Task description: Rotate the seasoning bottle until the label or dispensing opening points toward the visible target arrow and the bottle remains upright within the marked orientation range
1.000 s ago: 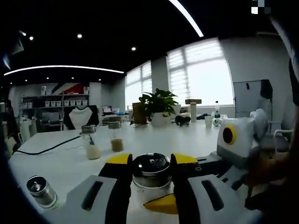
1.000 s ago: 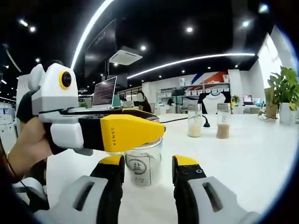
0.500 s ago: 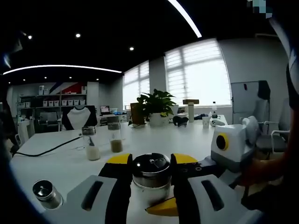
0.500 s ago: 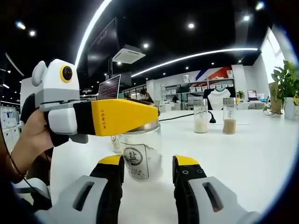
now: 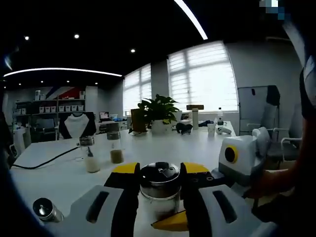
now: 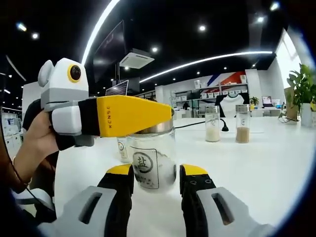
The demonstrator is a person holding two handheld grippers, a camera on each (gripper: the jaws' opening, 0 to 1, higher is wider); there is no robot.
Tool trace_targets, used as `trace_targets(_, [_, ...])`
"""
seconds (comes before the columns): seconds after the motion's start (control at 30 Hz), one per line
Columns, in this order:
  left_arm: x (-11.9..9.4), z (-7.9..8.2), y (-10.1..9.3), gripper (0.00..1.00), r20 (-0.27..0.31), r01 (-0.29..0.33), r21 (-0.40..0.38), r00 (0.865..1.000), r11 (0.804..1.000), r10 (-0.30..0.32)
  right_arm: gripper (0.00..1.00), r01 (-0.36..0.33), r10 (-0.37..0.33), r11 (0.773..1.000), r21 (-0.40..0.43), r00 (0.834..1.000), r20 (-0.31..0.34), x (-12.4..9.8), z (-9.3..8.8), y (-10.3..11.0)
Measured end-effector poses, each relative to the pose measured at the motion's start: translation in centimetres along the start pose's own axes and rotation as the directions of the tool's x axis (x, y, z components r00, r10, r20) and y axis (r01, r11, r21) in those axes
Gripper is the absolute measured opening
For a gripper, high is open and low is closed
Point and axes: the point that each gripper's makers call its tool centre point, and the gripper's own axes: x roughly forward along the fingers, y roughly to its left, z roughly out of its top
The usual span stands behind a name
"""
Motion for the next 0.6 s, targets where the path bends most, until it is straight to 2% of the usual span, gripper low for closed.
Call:
trace_targets(0.13, [0.02, -0.09, 0.13, 0.34, -0.003, -0.001, -0.001, 1.000, 1.000, 0.001, 0.31, -0.009, 0.009, 1.000, -0.015, 1.000, 0.004, 0.06, 0.07, 0.41])
trace_targets(0.23, [-0.04, -0.02, 0.31, 0.34, 0.003, -0.010, -0.014, 1.000, 1.000, 0.010, 0.31, 0.014, -0.013, 0.998, -0.055, 1.000, 0.012, 0.04, 0.20, 0.36])
trace_targets(0.4, [0.10, 0.14, 0.63, 0.34, 0.005, -0.022, -0.042, 1.000, 0.999, 0.022, 0.30, 0.045, -0.043, 0.997, -0.064, 0.999, 0.029, -0.06, 0.40, 0.26])
trace_targets(0.5, [0.31, 0.03, 0.48, 0.35, -0.008, -0.027, -0.020, 1.000, 0.999, 0.027, 0.30, 0.058, -0.056, 0.996, -0.060, 0.998, 0.030, -0.01, 0.34, 0.05])
trace_targets(0.6, [0.37, 0.24, 0.51, 0.35, 0.008, -0.066, 0.011, 0.998, 0.998, 0.066, 0.30, 0.076, -0.074, 0.995, -0.059, 0.997, 0.038, -0.02, 0.44, -0.25])
